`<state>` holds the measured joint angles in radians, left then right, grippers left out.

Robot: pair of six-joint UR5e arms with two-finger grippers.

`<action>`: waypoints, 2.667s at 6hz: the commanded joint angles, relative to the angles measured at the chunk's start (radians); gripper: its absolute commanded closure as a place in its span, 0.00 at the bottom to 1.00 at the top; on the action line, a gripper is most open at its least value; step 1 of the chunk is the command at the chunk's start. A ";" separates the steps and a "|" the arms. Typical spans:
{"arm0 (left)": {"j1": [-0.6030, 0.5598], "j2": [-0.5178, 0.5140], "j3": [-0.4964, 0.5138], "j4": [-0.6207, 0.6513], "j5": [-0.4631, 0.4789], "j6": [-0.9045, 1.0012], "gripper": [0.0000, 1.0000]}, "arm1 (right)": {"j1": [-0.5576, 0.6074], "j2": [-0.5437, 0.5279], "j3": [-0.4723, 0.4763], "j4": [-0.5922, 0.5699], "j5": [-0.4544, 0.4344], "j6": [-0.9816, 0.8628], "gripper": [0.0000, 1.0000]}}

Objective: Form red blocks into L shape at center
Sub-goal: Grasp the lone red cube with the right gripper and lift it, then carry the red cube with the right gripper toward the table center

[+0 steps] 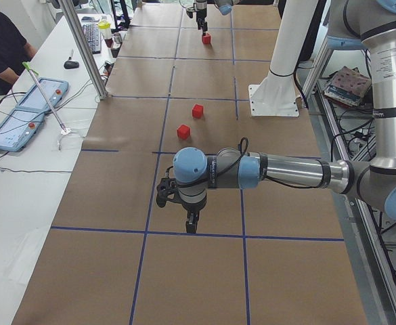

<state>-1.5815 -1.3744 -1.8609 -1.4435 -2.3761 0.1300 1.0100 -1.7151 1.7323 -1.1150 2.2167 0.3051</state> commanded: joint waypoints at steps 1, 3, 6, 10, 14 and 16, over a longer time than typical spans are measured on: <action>0.000 0.000 0.000 0.000 -0.002 0.000 0.00 | -0.036 -0.001 -0.003 0.018 -0.002 0.035 0.00; 0.000 0.000 -0.001 0.000 0.000 0.000 0.00 | -0.057 -0.004 -0.019 0.018 -0.012 0.034 0.00; 0.000 0.000 -0.007 0.000 0.000 -0.001 0.00 | -0.079 0.005 -0.040 0.018 -0.014 0.025 0.01; 0.000 0.000 -0.009 0.002 -0.002 -0.001 0.00 | -0.079 0.000 -0.042 0.017 -0.017 0.023 0.70; 0.000 0.000 -0.020 0.006 -0.025 -0.004 0.00 | -0.131 0.152 0.152 -0.200 -0.003 0.163 0.99; 0.002 0.000 -0.017 -0.001 -0.025 -0.004 0.00 | -0.283 0.393 0.162 -0.298 -0.043 0.459 0.99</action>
<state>-1.5812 -1.3744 -1.8784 -1.4419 -2.4008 0.1266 0.8060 -1.4304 1.8886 -1.3779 2.1967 0.6182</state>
